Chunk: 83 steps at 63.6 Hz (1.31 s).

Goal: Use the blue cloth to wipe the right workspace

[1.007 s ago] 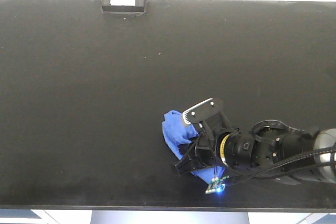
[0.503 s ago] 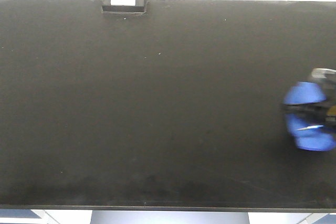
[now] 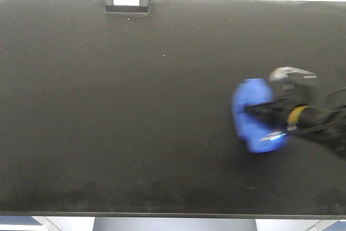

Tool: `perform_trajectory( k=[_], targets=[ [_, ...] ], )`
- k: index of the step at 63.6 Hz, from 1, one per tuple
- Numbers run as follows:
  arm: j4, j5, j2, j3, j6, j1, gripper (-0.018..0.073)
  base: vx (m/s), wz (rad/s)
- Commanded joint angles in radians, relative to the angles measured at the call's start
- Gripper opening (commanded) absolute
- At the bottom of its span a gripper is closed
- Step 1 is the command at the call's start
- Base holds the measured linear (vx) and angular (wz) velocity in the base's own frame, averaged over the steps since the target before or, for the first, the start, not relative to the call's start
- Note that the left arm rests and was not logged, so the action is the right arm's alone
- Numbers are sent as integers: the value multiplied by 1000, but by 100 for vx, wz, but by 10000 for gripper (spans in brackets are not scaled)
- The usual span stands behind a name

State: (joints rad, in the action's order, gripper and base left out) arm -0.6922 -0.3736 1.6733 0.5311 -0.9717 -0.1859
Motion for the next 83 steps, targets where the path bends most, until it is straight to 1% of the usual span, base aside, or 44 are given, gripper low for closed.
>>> perform_trajectory(
  k=[1,6,15,18,26,32,38,43,48,53,58,64,74,83],
  targets=[
    [13,-66,-32,15,-4,-88,8,0,0],
    [17,-51,-32,15,-3,-119,17,0,0],
    [16,7,-32,15,10,-119,76,0,0],
    [16,43,-35,15,34,-119,102,0,0],
    [11,179,-57,15,138,-119,254,0,0],
    [11,257,-85,15,192,-119,394,0,0],
    [12,296,-120,15,205,-119,518,0,0],
    [18,304,-169,15,202,-119,583,0,0],
    [19,305,-237,15,198,-119,607,0,0],
    [19,313,-314,15,198,-119,605,0,0],
    [21,350,-409,15,185,-119,594,0,0],
    [35,435,-529,15,159,-120,575,0,0],
    [35,579,-733,15,157,-120,548,0,0],
    [34,654,-867,15,157,-120,526,0,0]
  ],
)
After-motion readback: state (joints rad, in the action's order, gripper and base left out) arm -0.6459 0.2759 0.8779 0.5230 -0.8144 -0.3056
